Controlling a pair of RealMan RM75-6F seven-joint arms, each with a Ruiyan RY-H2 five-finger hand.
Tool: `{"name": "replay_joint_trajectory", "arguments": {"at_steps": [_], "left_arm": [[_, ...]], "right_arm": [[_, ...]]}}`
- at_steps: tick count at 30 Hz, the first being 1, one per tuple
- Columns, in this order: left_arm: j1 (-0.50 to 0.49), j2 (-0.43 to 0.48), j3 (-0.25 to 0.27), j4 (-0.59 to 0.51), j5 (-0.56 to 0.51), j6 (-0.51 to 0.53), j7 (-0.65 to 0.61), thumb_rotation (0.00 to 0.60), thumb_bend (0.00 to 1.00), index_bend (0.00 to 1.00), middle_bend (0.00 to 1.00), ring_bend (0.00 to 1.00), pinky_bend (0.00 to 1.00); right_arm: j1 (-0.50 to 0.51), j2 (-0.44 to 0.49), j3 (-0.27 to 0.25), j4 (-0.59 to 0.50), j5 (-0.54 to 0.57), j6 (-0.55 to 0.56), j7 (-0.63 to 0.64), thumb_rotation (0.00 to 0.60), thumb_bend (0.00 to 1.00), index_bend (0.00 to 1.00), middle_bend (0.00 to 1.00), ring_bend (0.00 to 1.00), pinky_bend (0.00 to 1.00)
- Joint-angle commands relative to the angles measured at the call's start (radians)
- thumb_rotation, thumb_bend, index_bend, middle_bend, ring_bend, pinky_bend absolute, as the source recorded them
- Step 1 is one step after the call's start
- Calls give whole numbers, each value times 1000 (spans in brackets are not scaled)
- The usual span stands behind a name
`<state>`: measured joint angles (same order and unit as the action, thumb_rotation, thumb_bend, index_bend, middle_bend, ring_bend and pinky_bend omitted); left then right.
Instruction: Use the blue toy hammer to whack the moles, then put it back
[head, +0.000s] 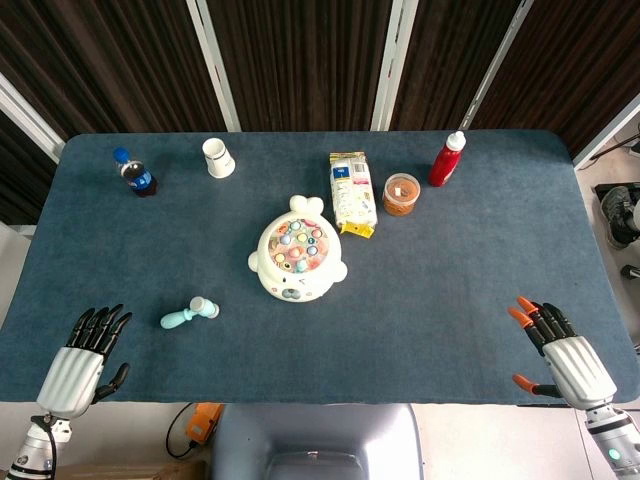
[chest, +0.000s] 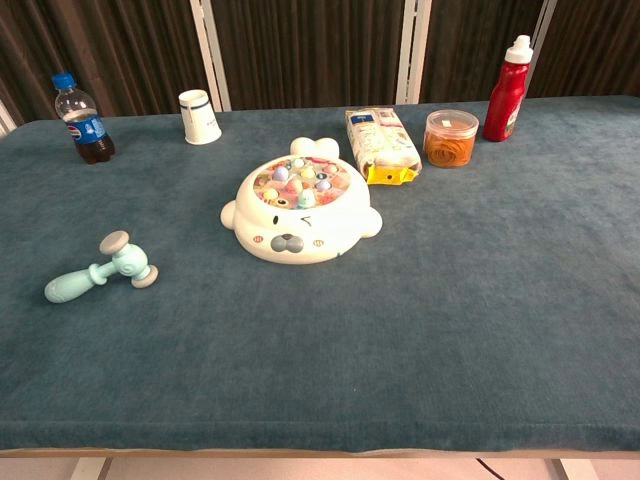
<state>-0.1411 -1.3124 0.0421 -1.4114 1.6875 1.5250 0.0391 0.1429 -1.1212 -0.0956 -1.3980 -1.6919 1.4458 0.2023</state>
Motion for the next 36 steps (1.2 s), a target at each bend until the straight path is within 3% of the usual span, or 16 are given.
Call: {"name": "replay_joint_trajectory", "arguments": {"at_steps": [1, 9, 14, 21, 30, 36], "left_arm": [[-6, -3, 2, 1, -2, -14, -7, 600, 358, 0, 14, 0, 1], [-54, -101, -26, 92, -16, -53, -181, 600, 354, 0, 68, 0, 5], [-105, -83, -74, -6, -155, -210, -251, 600, 353, 0, 70, 0, 0], [-175, -91, -171, -112, -389, -378, -134, 600, 378, 50, 98, 2, 0], [-207, -195, -202, -72, -521, -403, -7, 600, 382, 110, 145, 22, 0], [-209, -258, -193, -26, -531, -383, 34, 600, 386, 145, 186, 47, 0]], "right_arm": [[1, 2, -3, 1, -5, -2, 5, 600, 88, 0, 0, 0, 28], [11, 11, -17, 4, -28, -19, 32, 600, 88, 0, 0, 0, 31], [25, 9, -22, 3, -50, -33, 36, 600, 88, 0, 0, 0, 31], [55, 11, -38, -4, -86, -63, 52, 600, 88, 0, 0, 0, 33], [64, 23, -53, 2, -111, -54, 87, 600, 88, 0, 0, 0, 33], [64, 28, -59, 15, -117, -43, 112, 600, 88, 0, 0, 0, 33]]}}
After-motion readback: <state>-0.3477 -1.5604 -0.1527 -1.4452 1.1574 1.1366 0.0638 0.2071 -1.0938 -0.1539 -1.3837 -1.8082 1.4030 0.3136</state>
